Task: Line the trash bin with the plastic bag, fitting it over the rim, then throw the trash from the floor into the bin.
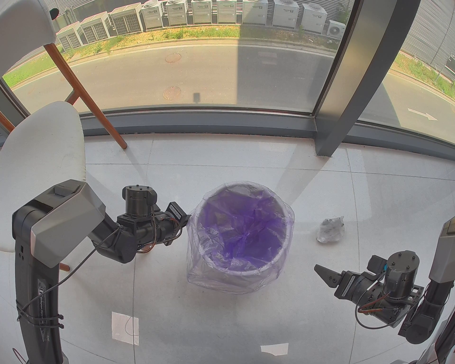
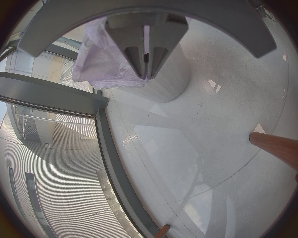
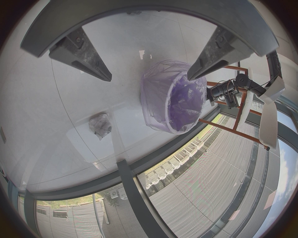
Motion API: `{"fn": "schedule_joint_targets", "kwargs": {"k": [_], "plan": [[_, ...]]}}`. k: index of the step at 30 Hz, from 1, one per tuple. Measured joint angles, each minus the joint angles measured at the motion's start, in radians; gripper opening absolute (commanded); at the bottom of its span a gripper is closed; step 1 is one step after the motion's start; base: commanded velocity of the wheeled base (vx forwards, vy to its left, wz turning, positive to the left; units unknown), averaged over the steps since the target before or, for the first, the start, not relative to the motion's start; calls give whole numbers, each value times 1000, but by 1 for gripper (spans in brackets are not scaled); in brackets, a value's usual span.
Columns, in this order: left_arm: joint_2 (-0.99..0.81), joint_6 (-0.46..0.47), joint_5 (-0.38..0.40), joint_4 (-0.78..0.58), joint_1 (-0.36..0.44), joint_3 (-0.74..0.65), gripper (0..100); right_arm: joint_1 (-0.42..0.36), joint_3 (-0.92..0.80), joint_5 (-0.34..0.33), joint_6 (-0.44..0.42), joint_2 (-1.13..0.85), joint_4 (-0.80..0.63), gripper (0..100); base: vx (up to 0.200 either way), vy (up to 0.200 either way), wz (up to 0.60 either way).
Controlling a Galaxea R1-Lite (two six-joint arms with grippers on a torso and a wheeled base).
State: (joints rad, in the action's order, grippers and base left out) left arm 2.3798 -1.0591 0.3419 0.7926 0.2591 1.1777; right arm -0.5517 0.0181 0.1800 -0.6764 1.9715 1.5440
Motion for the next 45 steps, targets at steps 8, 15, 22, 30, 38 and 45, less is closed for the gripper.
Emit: {"fn": "schedule_joint_targets", "kwargs": {"k": [8, 15, 22, 30, 38, 45], "plan": [[67, 1, -1, -3, 0, 46, 0, 2, 0, 29, 0, 3, 0, 100, 0, 0, 0], [124, 1, -4, -3, 0, 75, 0, 3, 0, 30, 0, 9, 0, 100, 0, 0, 0], [175, 0, -48, -3, -1, 126, 0, 5, -1, 46, 0, 10, 0, 100, 0, 0, 0], [172, 6, -39, -17, -1, 126, 100, 0, -1, 46, 2, 14, 0, 100, 0, 0, 0], [101, 71, -25, -62, 3, 55, 100, -1, 0, 46, 7, 32, 9, 100, 0, 0, 0], [10, 127, -23, -62, -16, -112, 100, 72, 0, 12, 47, 40, 9, 100, 0, 0, 0]]}}
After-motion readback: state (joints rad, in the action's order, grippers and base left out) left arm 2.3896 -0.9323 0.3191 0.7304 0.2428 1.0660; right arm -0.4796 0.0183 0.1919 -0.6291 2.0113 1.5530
